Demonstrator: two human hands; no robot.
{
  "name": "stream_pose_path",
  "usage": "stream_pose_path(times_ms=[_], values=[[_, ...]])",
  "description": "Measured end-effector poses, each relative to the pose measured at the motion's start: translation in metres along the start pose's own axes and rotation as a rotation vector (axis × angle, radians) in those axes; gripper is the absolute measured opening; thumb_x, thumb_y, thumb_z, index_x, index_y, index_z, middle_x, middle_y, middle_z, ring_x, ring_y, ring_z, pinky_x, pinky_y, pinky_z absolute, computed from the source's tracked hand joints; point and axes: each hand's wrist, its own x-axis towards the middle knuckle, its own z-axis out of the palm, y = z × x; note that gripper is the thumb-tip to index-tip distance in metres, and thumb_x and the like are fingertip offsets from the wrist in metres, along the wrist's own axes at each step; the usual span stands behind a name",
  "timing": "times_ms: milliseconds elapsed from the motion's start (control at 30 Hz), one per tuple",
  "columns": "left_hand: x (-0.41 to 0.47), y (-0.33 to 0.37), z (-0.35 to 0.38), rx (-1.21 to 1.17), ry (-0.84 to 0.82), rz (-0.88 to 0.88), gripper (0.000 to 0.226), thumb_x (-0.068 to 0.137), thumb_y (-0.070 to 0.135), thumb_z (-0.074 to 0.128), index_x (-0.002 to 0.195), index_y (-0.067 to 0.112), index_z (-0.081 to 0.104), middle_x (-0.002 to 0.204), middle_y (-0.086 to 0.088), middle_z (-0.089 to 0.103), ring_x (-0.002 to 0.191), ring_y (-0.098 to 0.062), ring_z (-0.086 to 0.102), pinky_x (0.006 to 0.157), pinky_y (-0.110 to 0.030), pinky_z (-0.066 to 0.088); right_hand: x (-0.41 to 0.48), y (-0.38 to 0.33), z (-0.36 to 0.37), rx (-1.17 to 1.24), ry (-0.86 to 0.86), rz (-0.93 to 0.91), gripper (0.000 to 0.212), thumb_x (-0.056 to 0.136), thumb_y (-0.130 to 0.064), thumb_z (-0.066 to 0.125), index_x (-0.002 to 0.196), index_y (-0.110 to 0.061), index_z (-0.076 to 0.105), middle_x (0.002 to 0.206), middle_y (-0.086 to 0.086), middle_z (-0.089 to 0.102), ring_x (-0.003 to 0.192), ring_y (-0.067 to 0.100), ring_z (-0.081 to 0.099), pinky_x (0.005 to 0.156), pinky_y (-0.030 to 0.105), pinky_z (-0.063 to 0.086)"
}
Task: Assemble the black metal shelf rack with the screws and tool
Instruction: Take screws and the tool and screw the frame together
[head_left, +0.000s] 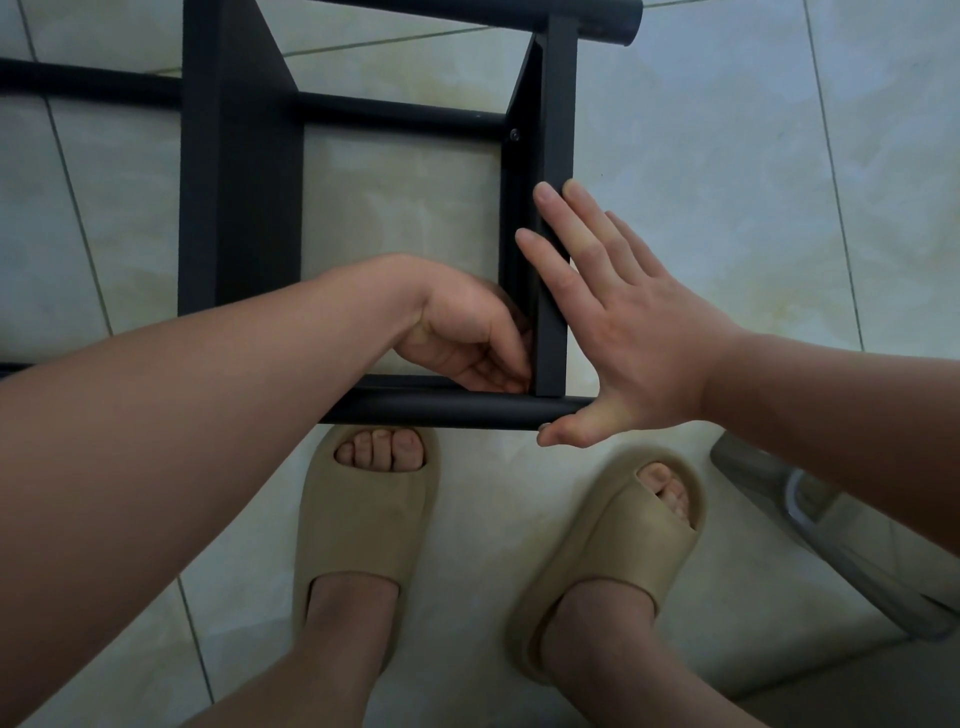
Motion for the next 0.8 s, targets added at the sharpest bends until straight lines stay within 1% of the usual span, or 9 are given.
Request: stream_pose_path(times_ms=[167,300,400,500,567,633,700,800], values=[[-0.001,-0.004,0.001,-0.015,-0.004,0.051,0.021,0.092,-0.011,0.051,0.096,0.002,0.067,0.088,-0.011,0.07,0.078,-0.018,0.07,0.072,-0.024,0.059,0.0,0.0,0.0,0.005,0.002,0.001,0.139,0.067,-0.098,0.038,0.16,0.001,0.01,0.167,0.027,-0.002,0.155,0.045,-0.004,0.121,0.064,0.017],[-0.002,-0.01,0.003,-0.018,-0.004,0.112,0.018,0.091,-0.013,0.052,0.097,0.0,0.064,0.093,-0.016,0.067,0.087,-0.024,0.067,0.083,-0.028,0.057,0.0,0.0,0.001,0.0,0.008,-0.002,0.139,0.068,-0.098,0.04,0.16,0.002,0.011,0.167,0.027,-0.002,0.155,0.045,-0.004,0.121,0.064,0.017],[-0.002,-0.011,0.003,-0.012,-0.011,0.14,0.019,0.091,-0.014,0.051,0.105,-0.004,0.06,0.101,-0.021,0.063,0.097,-0.03,0.064,0.091,-0.033,0.054,0.0,0.0,0.0,-0.005,0.007,0.001,0.139,0.067,-0.098,0.04,0.16,0.002,0.011,0.167,0.028,-0.002,0.155,0.045,-0.004,0.122,0.063,0.016],[-0.002,-0.011,0.001,-0.004,-0.027,0.134,0.021,0.092,-0.013,0.052,0.109,-0.004,0.059,0.103,-0.02,0.064,0.102,-0.03,0.063,0.097,-0.035,0.052,0.0,0.0,0.0,-0.003,0.005,0.003,0.14,0.066,-0.097,0.042,0.16,0.003,0.013,0.166,0.028,-0.001,0.155,0.045,-0.003,0.121,0.064,0.018],[-0.003,-0.009,-0.002,0.002,-0.046,0.105,0.02,0.093,-0.009,0.053,0.109,-0.002,0.061,0.102,-0.017,0.067,0.098,-0.027,0.066,0.093,-0.033,0.054,0.0,0.0,0.0,-0.005,0.002,0.002,0.14,0.066,-0.097,0.042,0.16,0.003,0.013,0.166,0.028,0.0,0.155,0.045,-0.002,0.121,0.064,0.018],[-0.004,-0.003,-0.006,0.027,-0.061,0.052,0.017,0.094,-0.003,0.055,0.106,0.001,0.066,0.097,-0.013,0.071,0.087,-0.021,0.069,0.082,-0.028,0.057,0.0,0.0,0.0,-0.005,0.003,0.0,0.14,0.066,-0.097,0.042,0.16,0.003,0.013,0.166,0.028,0.0,0.155,0.045,-0.002,0.121,0.064,0.018],[-0.003,0.004,-0.008,0.126,-0.036,-0.006,0.014,0.094,0.006,0.059,0.097,0.009,0.073,0.09,-0.007,0.072,0.079,-0.016,0.066,0.075,-0.026,0.055,0.0,0.0,0.0,-0.003,0.004,0.001,0.14,0.067,-0.098,0.041,0.16,0.002,0.012,0.166,0.028,-0.001,0.155,0.045,-0.002,0.121,0.063,0.018],[-0.001,0.016,-0.008,0.303,0.002,-0.068,0.01,0.09,0.011,0.066,0.091,0.016,0.075,0.089,-0.001,0.073,0.074,-0.012,0.062,0.072,-0.024,0.051,0.001,0.0,0.0,0.0,0.004,0.002,0.139,0.067,-0.098,0.038,0.16,0.002,0.012,0.166,0.028,-0.001,0.155,0.045,-0.003,0.121,0.063,0.018]])
